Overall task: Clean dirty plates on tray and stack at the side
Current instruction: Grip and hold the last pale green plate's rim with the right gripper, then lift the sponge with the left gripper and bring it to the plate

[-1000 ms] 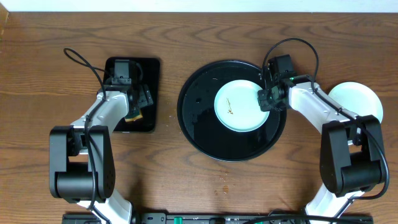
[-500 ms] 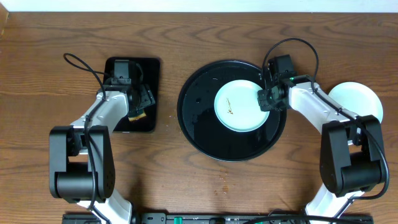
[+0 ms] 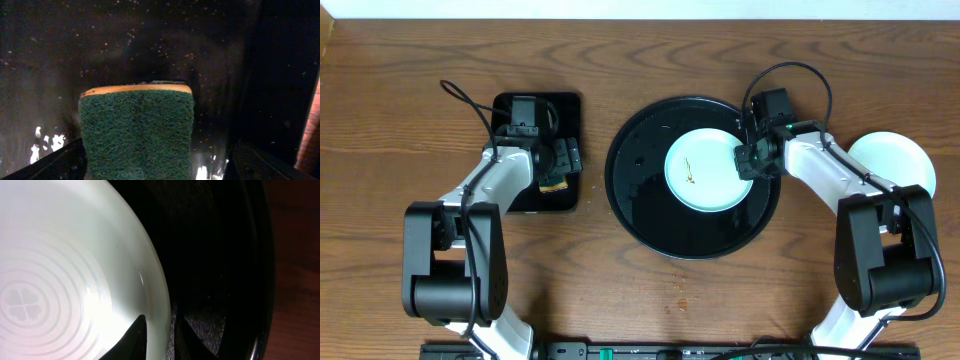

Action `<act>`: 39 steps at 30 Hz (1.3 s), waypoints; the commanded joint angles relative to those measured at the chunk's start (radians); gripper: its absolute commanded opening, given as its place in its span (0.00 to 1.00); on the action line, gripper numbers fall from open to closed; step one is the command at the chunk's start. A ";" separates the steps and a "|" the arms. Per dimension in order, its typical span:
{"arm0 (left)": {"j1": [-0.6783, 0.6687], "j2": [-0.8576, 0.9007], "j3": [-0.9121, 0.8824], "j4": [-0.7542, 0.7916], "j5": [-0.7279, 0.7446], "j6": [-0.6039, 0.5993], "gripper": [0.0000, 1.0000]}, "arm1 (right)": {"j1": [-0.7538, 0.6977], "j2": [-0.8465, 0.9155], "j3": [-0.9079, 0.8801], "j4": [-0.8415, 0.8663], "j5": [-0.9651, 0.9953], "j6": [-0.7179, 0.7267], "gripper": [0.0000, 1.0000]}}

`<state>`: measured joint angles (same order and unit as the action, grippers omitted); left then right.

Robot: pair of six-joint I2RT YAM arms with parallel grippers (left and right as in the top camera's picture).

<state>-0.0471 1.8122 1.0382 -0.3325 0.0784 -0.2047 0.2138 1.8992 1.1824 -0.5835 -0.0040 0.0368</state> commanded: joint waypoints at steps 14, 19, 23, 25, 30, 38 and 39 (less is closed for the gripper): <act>-0.004 0.073 -0.008 0.011 -0.064 0.017 0.44 | -0.016 0.005 -0.008 0.005 -0.005 -0.005 0.18; -0.004 0.045 -0.006 0.037 -0.064 0.017 0.07 | -0.016 0.005 -0.008 0.008 -0.005 -0.005 0.18; -0.004 -0.001 -0.006 0.053 -0.064 0.017 0.07 | -0.016 0.005 -0.008 0.008 -0.017 -0.005 0.28; -0.004 -0.035 -0.006 0.055 -0.064 0.017 0.07 | -0.014 0.005 -0.008 0.010 -0.041 -0.005 0.31; -0.004 -0.127 -0.006 0.055 -0.064 0.017 0.07 | -0.011 0.005 -0.008 0.015 -0.061 -0.005 0.38; -0.004 -0.238 -0.006 0.052 -0.064 0.027 0.08 | -0.010 0.005 -0.008 0.015 -0.061 -0.005 0.51; -0.004 -0.239 -0.006 0.058 -0.064 0.033 0.08 | -0.010 0.005 -0.008 0.015 -0.061 -0.005 0.52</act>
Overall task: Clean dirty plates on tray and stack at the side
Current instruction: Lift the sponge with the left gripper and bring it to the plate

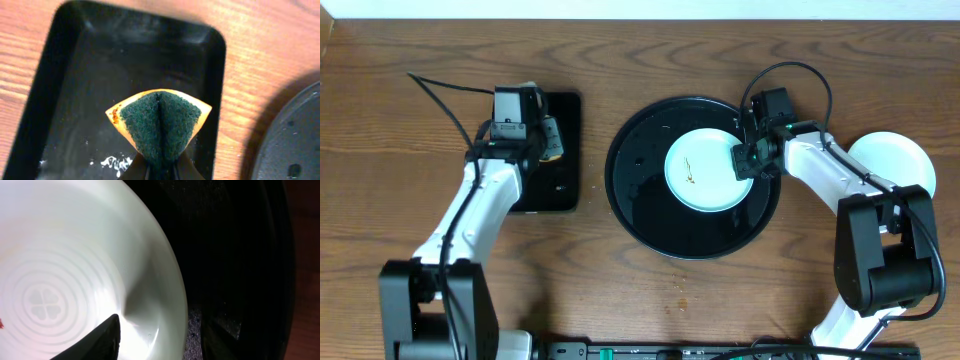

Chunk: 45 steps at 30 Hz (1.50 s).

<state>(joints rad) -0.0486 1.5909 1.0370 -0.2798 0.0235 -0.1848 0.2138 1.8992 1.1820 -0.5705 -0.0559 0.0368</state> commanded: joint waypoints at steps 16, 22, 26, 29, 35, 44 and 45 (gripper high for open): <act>-0.024 -0.039 0.053 -0.049 0.064 0.024 0.07 | -0.010 0.005 -0.008 0.005 -0.050 -0.005 0.55; -0.034 -0.039 0.188 -0.166 0.327 -0.051 0.07 | -0.010 0.005 -0.008 0.006 -0.051 -0.005 0.59; -0.097 -0.039 0.212 -0.156 0.467 -0.131 0.07 | -0.010 0.005 -0.008 0.006 -0.050 0.005 0.57; -0.187 -0.027 0.212 -0.127 0.443 -0.135 0.08 | -0.010 0.005 -0.008 0.006 -0.051 0.019 0.41; -0.396 0.049 0.212 -0.033 0.247 -0.176 0.07 | -0.010 0.005 -0.008 -0.001 -0.064 0.046 0.09; -0.503 0.155 0.211 0.013 0.121 -0.176 0.07 | -0.010 0.005 -0.008 0.007 -0.095 0.063 0.03; -0.504 0.168 0.210 0.011 0.122 -0.176 0.07 | -0.010 0.005 -0.008 0.008 -0.095 0.063 0.03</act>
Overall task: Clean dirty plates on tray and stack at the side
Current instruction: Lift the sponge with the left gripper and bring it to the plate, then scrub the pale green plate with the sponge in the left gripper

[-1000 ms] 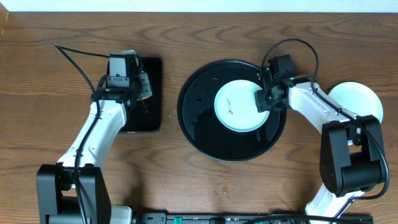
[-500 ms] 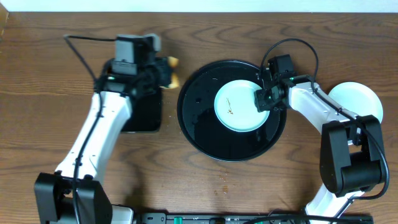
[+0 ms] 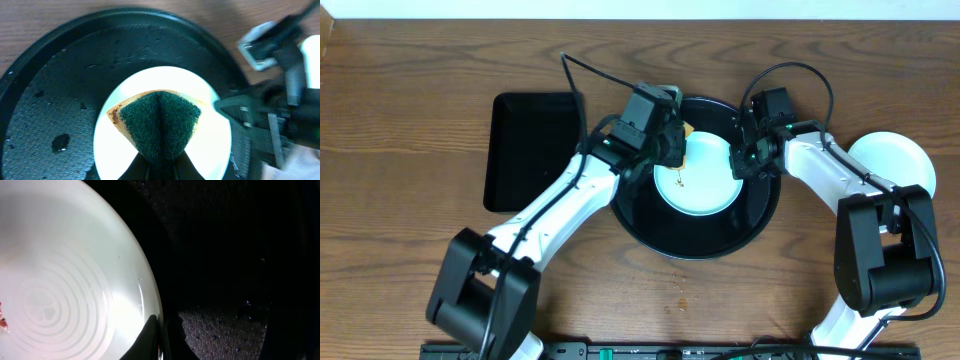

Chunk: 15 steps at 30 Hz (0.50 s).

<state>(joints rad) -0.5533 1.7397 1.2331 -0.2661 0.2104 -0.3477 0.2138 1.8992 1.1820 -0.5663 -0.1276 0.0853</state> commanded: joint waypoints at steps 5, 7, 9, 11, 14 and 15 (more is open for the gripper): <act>-0.002 0.087 0.014 0.008 -0.066 -0.009 0.08 | -0.001 0.005 -0.012 0.012 -0.024 0.015 0.01; -0.003 0.117 0.014 0.011 -0.066 -0.010 0.07 | 0.007 0.005 -0.019 0.026 -0.023 0.015 0.01; -0.003 0.143 0.014 0.011 -0.066 -0.009 0.08 | 0.010 0.005 -0.027 0.037 -0.023 0.015 0.01; -0.003 0.170 0.014 0.011 -0.066 -0.010 0.07 | 0.010 0.005 -0.037 0.051 -0.023 0.015 0.01; -0.003 0.217 0.014 0.025 -0.066 -0.009 0.07 | 0.010 0.005 -0.056 0.078 -0.023 0.015 0.01; -0.003 0.231 0.014 0.032 -0.066 -0.009 0.08 | 0.010 0.005 -0.063 0.087 -0.023 0.015 0.01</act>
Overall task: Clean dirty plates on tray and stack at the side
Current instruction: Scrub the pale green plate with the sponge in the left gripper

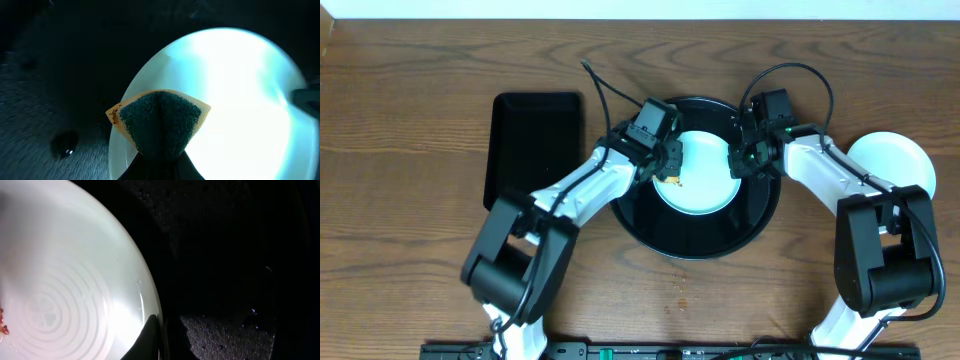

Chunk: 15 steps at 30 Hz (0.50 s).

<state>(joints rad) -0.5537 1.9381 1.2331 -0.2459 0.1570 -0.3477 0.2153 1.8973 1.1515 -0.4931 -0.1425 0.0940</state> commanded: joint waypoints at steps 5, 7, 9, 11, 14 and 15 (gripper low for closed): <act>-0.005 0.089 0.014 0.028 -0.008 -0.023 0.07 | 0.008 0.007 -0.050 0.037 -0.008 0.006 0.01; -0.011 0.106 0.014 0.027 0.000 -0.029 0.08 | 0.009 0.007 -0.050 0.037 -0.008 0.006 0.01; -0.021 0.121 0.014 0.027 0.024 -0.029 0.07 | 0.009 0.007 -0.050 0.037 -0.008 0.006 0.01; -0.033 0.134 0.014 0.027 0.042 -0.029 0.07 | 0.009 0.007 -0.050 0.037 -0.008 0.006 0.01; -0.053 0.150 0.014 0.027 0.041 -0.029 0.07 | 0.009 0.008 -0.050 0.037 -0.008 0.006 0.01; -0.061 0.156 0.014 0.026 0.041 -0.032 0.08 | 0.009 0.009 -0.050 0.037 -0.008 0.006 0.01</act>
<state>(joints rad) -0.5831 2.0289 1.2556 -0.2039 0.1696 -0.3672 0.2153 1.8900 1.1278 -0.4522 -0.1432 0.0944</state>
